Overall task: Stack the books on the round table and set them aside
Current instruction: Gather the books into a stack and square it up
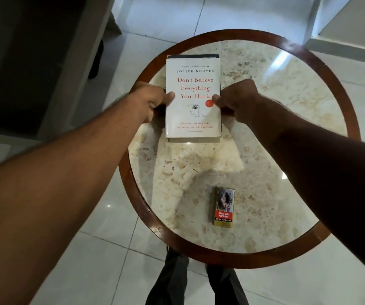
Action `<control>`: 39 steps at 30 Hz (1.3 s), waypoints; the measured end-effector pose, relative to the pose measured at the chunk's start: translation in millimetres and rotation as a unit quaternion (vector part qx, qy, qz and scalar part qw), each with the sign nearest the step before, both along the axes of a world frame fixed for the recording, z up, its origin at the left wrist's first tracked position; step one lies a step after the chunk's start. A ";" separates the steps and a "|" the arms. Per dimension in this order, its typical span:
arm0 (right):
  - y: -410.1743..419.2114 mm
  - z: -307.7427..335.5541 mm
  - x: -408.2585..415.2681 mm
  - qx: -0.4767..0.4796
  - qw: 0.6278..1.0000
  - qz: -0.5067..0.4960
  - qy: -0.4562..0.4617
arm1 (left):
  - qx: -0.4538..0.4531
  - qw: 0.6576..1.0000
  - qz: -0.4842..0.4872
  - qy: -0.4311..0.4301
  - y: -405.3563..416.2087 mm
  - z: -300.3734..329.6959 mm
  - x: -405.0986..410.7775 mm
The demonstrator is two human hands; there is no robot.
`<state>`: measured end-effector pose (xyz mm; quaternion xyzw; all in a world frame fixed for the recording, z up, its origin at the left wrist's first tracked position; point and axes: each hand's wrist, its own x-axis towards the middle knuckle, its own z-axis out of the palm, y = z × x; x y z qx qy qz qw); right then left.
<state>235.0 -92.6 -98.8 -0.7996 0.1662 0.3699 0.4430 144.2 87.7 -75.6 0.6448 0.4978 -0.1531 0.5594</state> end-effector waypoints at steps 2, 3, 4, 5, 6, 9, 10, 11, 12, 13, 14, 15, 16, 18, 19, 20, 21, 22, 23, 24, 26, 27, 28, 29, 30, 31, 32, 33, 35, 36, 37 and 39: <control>-7.0 5.2 -3.2 0.037 0.999 0.029 -0.013 | -0.032 0.999 -0.003 -0.028 1.8 4.9 -4.9; -11.7 8.6 -4.2 0.066 0.997 0.031 -0.022 | -0.044 0.997 0.002 -0.055 3.9 6.8 -8.3; -16.9 13.2 -5.2 0.101 0.994 0.029 -0.034 | -0.055 0.994 0.011 -0.090 6.0 8.9 -11.7; -21.7 17.8 -5.8 0.136 0.989 0.032 -0.055 | -0.057 0.990 0.019 -0.126 7.8 11.7 -15.4; -26.8 23.2 -4.8 0.164 0.982 0.043 -0.088 | -0.051 0.985 0.019 -0.164 9.8 14.8 -18.5; -39.4 40.9 -0.4 0.209 0.955 0.089 -0.190 | 0.011 0.962 -0.022 -0.273 14.2 21.4 -25.1; -42.1 46.0 1.2 0.213 0.947 0.099 -0.217 | 0.026 0.952 -0.034 -0.302 14.7 23.2 -26.0; -44.7 50.1 2.7 0.214 0.940 0.108 -0.243 | 0.038 0.945 -0.042 -0.324 14.0 24.8 -26.7; -47.0 52.6 3.5 0.213 0.933 0.114 -0.266 | 0.047 0.938 -0.047 -0.341 12.4 25.4 -26.9; -48.7 53.0 3.7 0.211 0.928 0.119 -0.283 | 0.054 0.932 -0.051 -0.354 10.4 24.8 -27.2; -50.6 52.3 2.8 0.206 0.926 0.123 -0.293 | 0.060 0.928 -0.055 -0.363 7.5 23.8 -27.7; -52.3 49.9 1.0 0.197 0.926 0.128 -0.297 | 0.066 0.927 -0.060 -0.365 5.0 22.0 -28.7; -54.6 46.8 -2.0 0.186 0.926 0.136 -0.297 | 0.070 0.927 -0.068 -0.362 2.5 19.2 -30.4; -58.7 40.8 -9.1 0.178 0.926 0.158 -0.294 | 0.060 0.934 -0.076 -0.343 -1.3 12.9 -35.1; -60.3 38.5 -12.1 0.178 0.925 0.164 -0.294 | 0.051 0.938 -0.074 -0.335 -2.3 10.4 -38.1; -61.7 37.9 -14.1 0.175 0.924 0.169 -0.296 | 0.046 0.940 -0.070 -0.330 -3.4 8.5 -39.7; -62.6 37.8 -15.2 0.169 0.923 0.174 -0.299 | 0.047 0.941 -0.067 -0.329 -4.6 7.8 -40.9; -62.9 38.3 -15.9 0.163 0.922 0.180 -0.300 | 0.053 0.941 -0.067 -0.329 -6.3 8.5 -41.4; -63.1 39.5 -16.3 0.158 0.922 0.182 -0.302 | 0.066 0.939 -0.069 -0.329 -8.1 11.3 -41.1; -63.0 41.4 -16.3 0.152 0.922 0.183 -0.306 | 0.078 0.937 -0.074 -0.332 -9.7 15.2 -40.3; -62.2 46.3 -14.5 0.149 0.920 0.170 -0.320 | 0.090 0.931 -0.083 -0.344 -11.1 22.7 -37.7; -61.9 48.5 -13.1 0.154 0.918 0.162 -0.327 | 0.089 0.928 -0.084 -0.351 -10.9 25.2 -36.7; -61.9 50.0 -11.6 0.158 0.917 0.156 -0.332 | 0.088 0.928 -0.082 -0.354 -10.0 25.8 -35.7; -61.8 51.1 -10.6 0.160 0.916 0.156 -0.334 | 0.087 0.928 -0.082 -0.352 -8.6 25.1 -35.3; -61.6 51.0 -10.8 0.160 0.916 0.162 -0.330 | 0.090 0.931 -0.085 -0.344 -7.4 22.8 -36.3; -61.5 49.2 -12.1 0.157 0.917 0.173 -0.323 | 0.096 0.934 -0.091 -0.331 -7.3 19.2 -38.3; -61.2 46.6 -14.2 0.151 0.919 0.185 -0.314 | 0.104 0.937 -0.099 -0.317 -8.1 15.4 -40.8; -60.9 43.5 -17.0 0.145 0.921 0.192 -0.307 | 0.112 0.940 -0.104 -0.306 -9.5 11.4 -43.3; -61.0 37.9 -21.2 0.142 0.923 0.188 -0.304 | 0.124 0.942 -0.100 -0.296 -12.4 5.0 -46.3; -61.5 36.1 -22.8 0.144 0.923 0.183 -0.306 | 0.129 0.942 -0.097 -0.295 -13.7 3.3 -46.6; -61.7 35.3 -23.6 0.145 0.923 0.180 -0.309 | 0.133 0.942 -0.094 -0.294 -14.0 2.6 -46.3; -64.3 37.0 -23.6 0.142 0.923 0.174 -0.312 | 0.134 0.941 -0.093 -0.296 -15.3 2.7 -44.8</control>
